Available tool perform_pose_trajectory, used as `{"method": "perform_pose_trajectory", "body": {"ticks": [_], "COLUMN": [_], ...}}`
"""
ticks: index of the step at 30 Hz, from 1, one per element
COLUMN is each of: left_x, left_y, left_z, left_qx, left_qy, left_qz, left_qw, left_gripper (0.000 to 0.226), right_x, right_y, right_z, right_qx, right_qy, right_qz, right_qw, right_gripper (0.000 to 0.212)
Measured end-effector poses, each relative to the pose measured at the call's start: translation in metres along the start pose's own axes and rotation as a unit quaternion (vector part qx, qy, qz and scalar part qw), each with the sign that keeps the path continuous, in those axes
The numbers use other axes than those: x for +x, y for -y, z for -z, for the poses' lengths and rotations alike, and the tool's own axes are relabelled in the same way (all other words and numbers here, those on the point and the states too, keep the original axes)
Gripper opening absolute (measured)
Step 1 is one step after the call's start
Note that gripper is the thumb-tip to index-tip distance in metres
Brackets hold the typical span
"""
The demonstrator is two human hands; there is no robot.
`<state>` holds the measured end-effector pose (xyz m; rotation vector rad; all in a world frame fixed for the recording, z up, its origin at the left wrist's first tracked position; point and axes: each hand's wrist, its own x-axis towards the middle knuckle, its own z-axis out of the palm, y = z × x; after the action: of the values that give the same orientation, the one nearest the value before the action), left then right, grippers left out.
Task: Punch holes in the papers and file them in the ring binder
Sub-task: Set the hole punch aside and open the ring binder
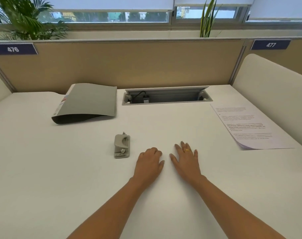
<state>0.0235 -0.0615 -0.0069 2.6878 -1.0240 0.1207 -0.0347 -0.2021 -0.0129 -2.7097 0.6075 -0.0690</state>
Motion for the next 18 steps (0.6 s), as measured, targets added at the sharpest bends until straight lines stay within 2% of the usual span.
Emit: {"method": "perform_pose_trajectory", "body": {"ticks": [4,6,8,11,14,18], "left_x": [-0.011,-0.01,-0.005,0.004,0.003,-0.003], "left_y": [0.021,0.033,0.044,0.064,0.078,0.087], "left_z": [0.009,0.018,0.028,0.035,0.033,0.028], "left_qx": [0.08,0.111,0.153,0.16,0.141,0.116], "left_qy": [0.026,0.029,0.013,0.048,0.061,0.049], "left_qz": [-0.045,-0.04,0.0,0.045,0.101,0.117], "left_qw": [0.995,0.993,0.988,0.985,0.983,0.985], "left_gripper": [0.036,0.033,0.032,0.052,0.055,0.055], "right_x": [-0.003,-0.003,-0.004,-0.002,0.001,0.006], "right_y": [0.027,0.033,0.033,0.033,0.036,0.046], "right_z": [-0.012,-0.014,-0.015,-0.015,-0.014,-0.016], "right_qx": [-0.027,-0.034,-0.042,-0.05,-0.058,-0.048], "right_qy": [0.007,-0.001,-0.004,0.003,0.011,0.025], "right_qz": [0.008,0.001,-0.003,-0.005,0.007,0.033], "right_qw": [1.0,0.999,0.999,0.999,0.998,0.998], "right_gripper": [0.056,0.056,0.055,0.055,0.055,0.055]}}
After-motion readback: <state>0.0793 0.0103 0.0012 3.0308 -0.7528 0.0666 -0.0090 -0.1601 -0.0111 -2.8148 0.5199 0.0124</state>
